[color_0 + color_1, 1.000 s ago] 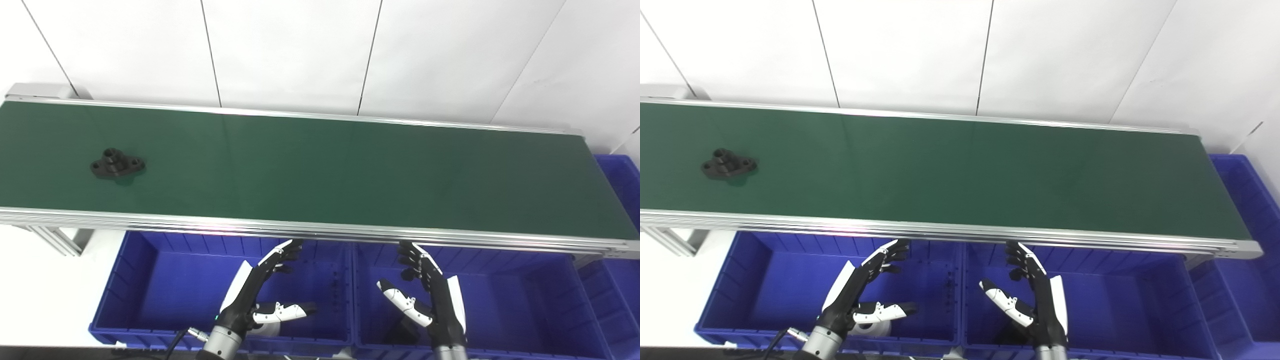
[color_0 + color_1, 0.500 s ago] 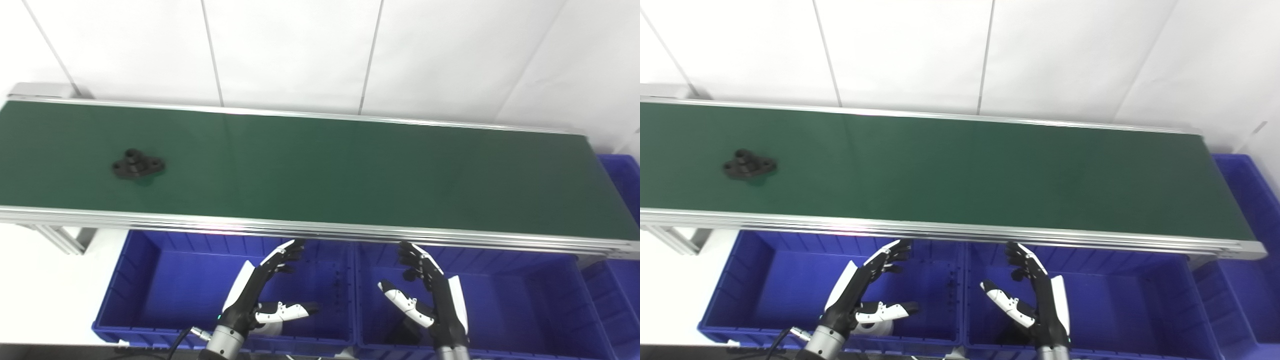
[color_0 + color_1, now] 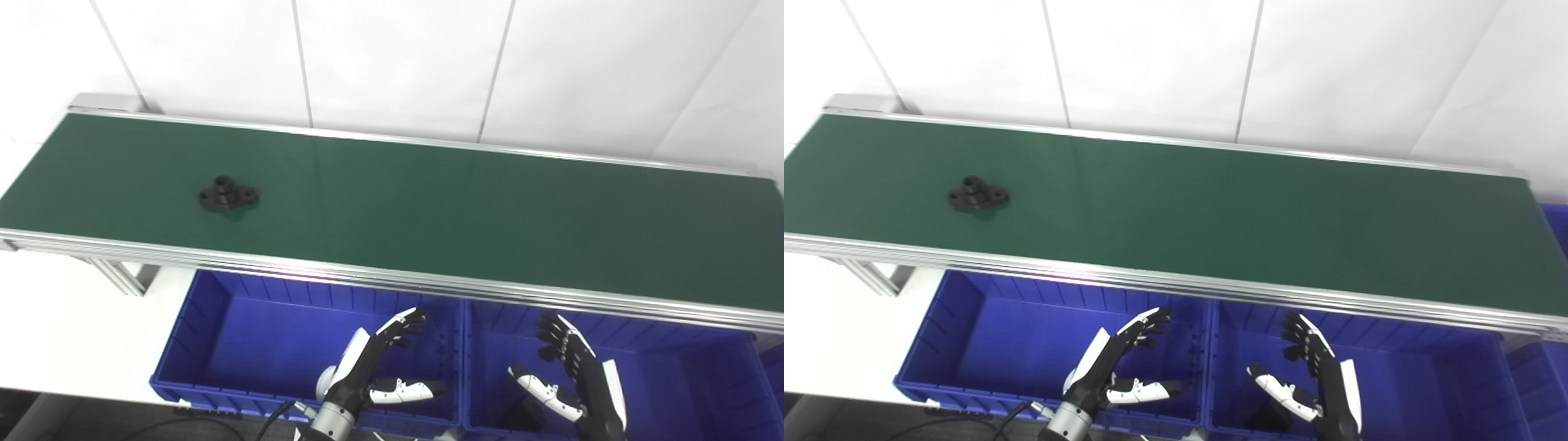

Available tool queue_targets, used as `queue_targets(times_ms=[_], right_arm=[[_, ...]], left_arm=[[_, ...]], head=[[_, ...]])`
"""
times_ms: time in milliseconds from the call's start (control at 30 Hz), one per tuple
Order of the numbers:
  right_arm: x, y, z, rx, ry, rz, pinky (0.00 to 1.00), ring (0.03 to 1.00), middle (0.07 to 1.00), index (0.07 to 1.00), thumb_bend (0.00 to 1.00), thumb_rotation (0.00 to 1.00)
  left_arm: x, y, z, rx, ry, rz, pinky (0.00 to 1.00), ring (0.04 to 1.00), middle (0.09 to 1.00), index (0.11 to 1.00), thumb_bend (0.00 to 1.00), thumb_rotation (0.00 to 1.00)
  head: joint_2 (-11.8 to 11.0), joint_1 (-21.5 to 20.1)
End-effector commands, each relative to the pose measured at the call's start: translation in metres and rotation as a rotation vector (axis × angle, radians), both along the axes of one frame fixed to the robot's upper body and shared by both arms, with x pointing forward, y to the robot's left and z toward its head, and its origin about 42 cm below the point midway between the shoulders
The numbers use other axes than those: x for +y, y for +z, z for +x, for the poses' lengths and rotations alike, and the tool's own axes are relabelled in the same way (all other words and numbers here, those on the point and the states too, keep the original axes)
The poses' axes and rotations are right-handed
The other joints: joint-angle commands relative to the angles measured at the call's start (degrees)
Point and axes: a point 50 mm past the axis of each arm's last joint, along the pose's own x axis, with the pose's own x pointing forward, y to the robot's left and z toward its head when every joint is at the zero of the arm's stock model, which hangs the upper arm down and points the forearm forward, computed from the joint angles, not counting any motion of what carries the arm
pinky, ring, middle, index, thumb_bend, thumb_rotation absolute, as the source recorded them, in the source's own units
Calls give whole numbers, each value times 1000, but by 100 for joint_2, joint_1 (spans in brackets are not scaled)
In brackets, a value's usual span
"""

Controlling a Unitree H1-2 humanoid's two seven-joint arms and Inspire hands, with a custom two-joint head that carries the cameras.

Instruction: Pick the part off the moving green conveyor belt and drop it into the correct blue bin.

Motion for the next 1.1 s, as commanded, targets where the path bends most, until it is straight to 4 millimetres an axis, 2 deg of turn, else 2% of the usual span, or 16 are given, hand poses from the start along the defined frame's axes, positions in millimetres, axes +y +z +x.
queue_targets(times_ms=[0, 133, 267, 433, 567, 600, 767, 900, 967, 1067], right_arm=[[-6, 6, 0, -64, 1, 3, 773, 804, 819, 839, 565, 254], [-8, 4, 0, -54, 2, 3, 769, 802, 817, 835, 571, 225], [-10, 0, 0, -40, 4, -16, 761, 790, 811, 832, 579, 221], [-11, -3, -2, -28, -17, 4, 767, 792, 806, 825, 610, 239], [-11, -2, -2, -38, -34, 17, 795, 815, 807, 827, 598, 192], [-11, -1, -2, -40, -37, 20, 810, 823, 813, 833, 586, 154], [-11, 9, 1, -83, -55, -7, 844, 840, 833, 855, 545, 98], [-5, 31, 10, -178, -59, -13, 816, 819, 820, 844, 565, 170], [-1, 45, 16, -234, -49, -8, 792, 789, 795, 822, 617, 267], [4, 66, 26, -318, -29, -18, 751, 758, 769, 797, 678, 355]], left_arm=[[-9, 10, 9, -57, -3, -26, 707, 805, 856, 861, 721, 497], [-10, 8, 8, -53, 0, -25, 711, 807, 858, 859, 721, 490], [-10, 4, 8, -36, -5, -21, 714, 816, 864, 866, 718, 485], [-12, 0, 7, -21, -4, -18, 717, 817, 861, 860, 725, 469], [-14, -2, 7, -26, -4, -5, 705, 804, 854, 854, 733, 467], [-15, -2, 7, -27, -3, -4, 698, 796, 849, 850, 734, 456], [-14, -4, 8, -25, -4, 4, 679, 783, 849, 850, 749, 452], [-13, -4, 9, -25, -8, 3, 682, 785, 851, 850, 748, 436], [-13, -4, 10, -28, -9, 7, 686, 787, 850, 852, 746, 439], [-13, -4, 11, -30, -7, 11, 684, 785, 848, 851, 746, 441]], head=[[-14, -12], [-94, -72], [-364, -99], [-574, 31], [-733, 231], [-733, 231], [-790, 264], [-785, 197], [-781, 168], [-778, 104]])
